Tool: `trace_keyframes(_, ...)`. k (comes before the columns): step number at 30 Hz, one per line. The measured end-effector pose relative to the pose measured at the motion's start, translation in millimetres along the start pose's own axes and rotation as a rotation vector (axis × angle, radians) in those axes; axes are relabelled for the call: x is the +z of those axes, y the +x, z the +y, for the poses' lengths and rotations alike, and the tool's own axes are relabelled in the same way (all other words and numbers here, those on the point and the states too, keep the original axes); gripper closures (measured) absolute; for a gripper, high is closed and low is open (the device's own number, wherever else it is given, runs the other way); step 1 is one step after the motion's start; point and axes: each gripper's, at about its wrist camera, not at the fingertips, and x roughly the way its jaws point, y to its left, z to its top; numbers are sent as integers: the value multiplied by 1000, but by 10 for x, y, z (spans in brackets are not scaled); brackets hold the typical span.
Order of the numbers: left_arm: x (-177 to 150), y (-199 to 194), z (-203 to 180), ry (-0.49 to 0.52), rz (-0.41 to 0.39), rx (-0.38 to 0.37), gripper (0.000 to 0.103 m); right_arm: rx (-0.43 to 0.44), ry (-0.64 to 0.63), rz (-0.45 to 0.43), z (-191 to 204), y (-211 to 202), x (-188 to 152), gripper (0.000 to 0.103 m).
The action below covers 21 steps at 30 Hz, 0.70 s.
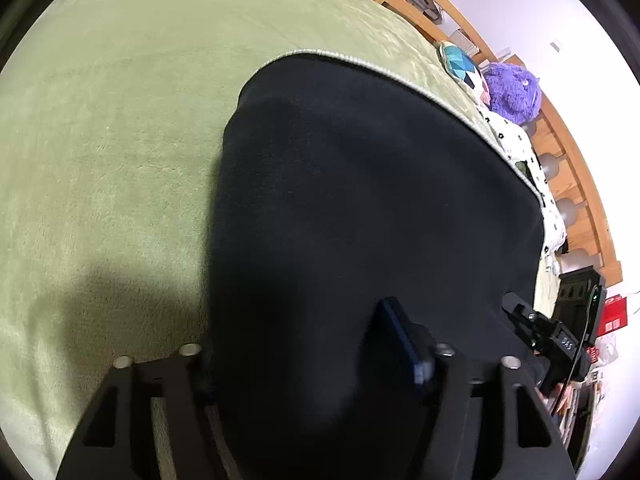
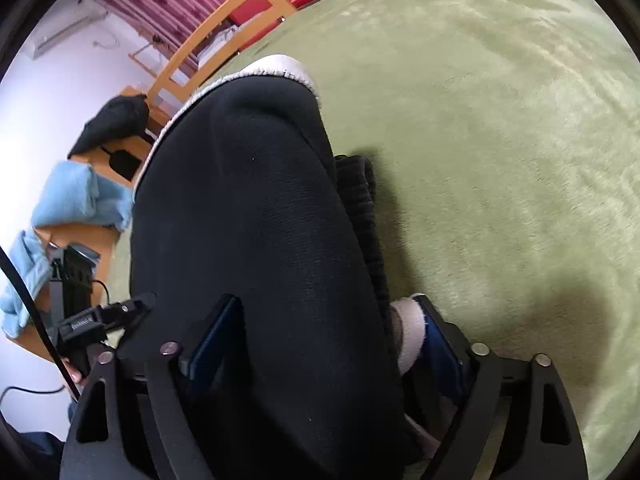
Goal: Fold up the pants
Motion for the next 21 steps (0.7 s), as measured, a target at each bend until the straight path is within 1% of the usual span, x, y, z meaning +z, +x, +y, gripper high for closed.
trace_keyframes(1, 9, -77, 15, 10, -10, -18, 65, 0, 11, -12, 7, -23, -15, 29)
trace_keyframes(2, 17, -114, -3, 21, -20, -28, 73, -6, 14, -23, 64, -43, 5, 41)
trace_keyframes(3, 30, -176, -20, 34, -33, -45, 76, -10, 9, -37, 97, -93, -10, 45)
trace_keyframes(5, 61, -299, -10, 25, -41, -92, 79, -16, 13, -72, 188, -204, -17, 59)
trace_keyframes(7, 108, -399, 33, 21, -47, -134, 81, -11, 25, -110, 293, -315, -10, 66)
trace_keyframes(8, 131, -469, 52, 16, -60, -149, 81, -25, 30, -125, 399, -353, 16, 69)
trace_keyframes(9, 161, -553, 77, 16, -79, -153, 81, -33, 32, -133, 480, -373, 36, 71)
trace_keyframes(10, 187, -635, 104, 26, -97, -140, 81, -32, 38, -140, 558, -385, 65, 75)
trace_keyframes(12, 286, -822, 188, 28, -141, -130, 81, 25, 43, -149, 771, -373, 143, 77)
trace_keyframes(14, 439, -994, 317, 21, -171, -124, 81, 15, 9, -159, 1059, -254, 221, 78)
trace_keyframes(16, 588, -1197, 493, 31, -196, -86, 81, 34, -12, -155, 1276, -109, 285, 78)
trace_keyframes(18, 730, -1396, 671, 51, -217, -40, 81, 87, -8, -135, 1508, 118, 384, 78)
trace_keyframes(21, 887, -1605, 950, 41, -240, -4, 81, 129, -32, -117, 1837, 445, 505, 78)
